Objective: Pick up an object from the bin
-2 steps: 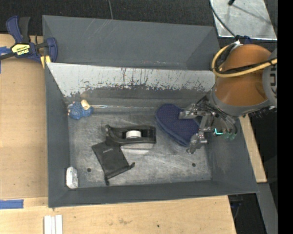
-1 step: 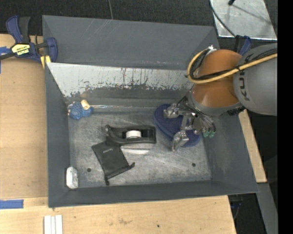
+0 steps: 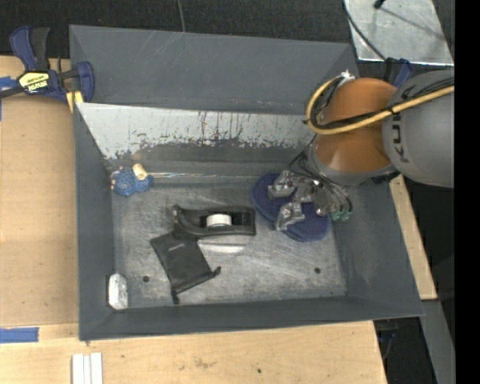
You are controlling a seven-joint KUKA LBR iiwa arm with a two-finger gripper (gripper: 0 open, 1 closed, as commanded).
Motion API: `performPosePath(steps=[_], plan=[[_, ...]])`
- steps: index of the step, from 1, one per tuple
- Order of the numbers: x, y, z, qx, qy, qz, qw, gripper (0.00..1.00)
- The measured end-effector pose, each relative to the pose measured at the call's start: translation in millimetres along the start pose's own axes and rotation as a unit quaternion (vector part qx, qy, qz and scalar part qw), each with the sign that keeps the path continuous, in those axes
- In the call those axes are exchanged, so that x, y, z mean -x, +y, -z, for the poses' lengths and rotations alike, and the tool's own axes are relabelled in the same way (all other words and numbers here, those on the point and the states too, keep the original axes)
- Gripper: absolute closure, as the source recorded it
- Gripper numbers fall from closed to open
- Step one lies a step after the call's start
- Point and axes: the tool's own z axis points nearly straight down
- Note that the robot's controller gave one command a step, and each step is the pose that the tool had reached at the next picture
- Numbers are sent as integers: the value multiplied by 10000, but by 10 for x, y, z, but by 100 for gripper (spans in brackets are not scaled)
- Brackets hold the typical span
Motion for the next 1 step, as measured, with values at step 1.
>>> performPosePath(steps=[1], plan=[[55, -326, 1797, 40, 123, 1473, 9890, 100]])
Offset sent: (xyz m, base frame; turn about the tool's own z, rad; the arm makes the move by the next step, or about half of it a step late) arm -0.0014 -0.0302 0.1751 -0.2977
